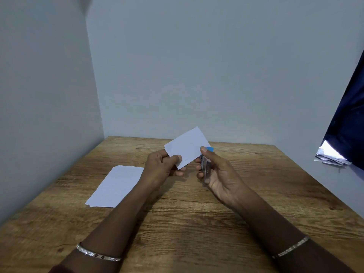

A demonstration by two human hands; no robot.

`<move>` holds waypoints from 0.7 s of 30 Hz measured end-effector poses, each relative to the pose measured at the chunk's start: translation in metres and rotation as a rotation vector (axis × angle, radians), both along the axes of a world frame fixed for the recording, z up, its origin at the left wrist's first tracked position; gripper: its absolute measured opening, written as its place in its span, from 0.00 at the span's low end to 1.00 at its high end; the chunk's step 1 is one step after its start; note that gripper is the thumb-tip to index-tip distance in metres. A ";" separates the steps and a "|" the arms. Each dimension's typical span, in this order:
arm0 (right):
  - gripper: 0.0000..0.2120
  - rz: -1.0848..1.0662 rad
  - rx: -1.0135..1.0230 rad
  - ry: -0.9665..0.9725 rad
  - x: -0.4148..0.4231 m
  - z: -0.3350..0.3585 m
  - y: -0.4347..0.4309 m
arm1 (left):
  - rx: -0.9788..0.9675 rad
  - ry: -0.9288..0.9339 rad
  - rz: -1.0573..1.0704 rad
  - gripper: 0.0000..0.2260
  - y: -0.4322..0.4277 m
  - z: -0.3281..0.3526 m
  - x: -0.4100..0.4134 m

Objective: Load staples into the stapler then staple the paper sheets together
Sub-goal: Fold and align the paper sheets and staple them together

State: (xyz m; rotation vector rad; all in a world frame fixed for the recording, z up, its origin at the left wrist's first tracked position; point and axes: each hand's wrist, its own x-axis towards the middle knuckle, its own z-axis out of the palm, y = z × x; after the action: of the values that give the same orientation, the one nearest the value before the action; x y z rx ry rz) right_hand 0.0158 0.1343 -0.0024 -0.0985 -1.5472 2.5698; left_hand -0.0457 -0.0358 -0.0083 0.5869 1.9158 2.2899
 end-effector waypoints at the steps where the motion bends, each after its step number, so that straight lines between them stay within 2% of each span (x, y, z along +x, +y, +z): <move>1: 0.15 -0.018 0.004 0.001 -0.001 -0.001 0.000 | -0.004 0.004 0.000 0.07 0.000 -0.001 0.000; 12: 0.15 -0.066 0.010 0.017 -0.005 -0.010 0.002 | 0.032 0.027 -0.031 0.14 0.003 -0.005 -0.001; 16: 0.13 -0.083 0.253 0.010 -0.002 -0.010 0.001 | 0.037 0.042 -0.016 0.10 0.002 -0.005 -0.001; 21: 0.17 0.085 0.405 0.020 0.000 -0.006 -0.004 | 0.023 0.088 -0.013 0.05 0.002 -0.006 0.000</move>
State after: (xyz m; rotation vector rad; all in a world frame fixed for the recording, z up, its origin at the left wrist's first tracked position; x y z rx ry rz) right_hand 0.0156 0.1300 -0.0087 0.0369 -2.0649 2.2488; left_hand -0.0459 -0.0338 -0.0139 0.7119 1.9191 2.3182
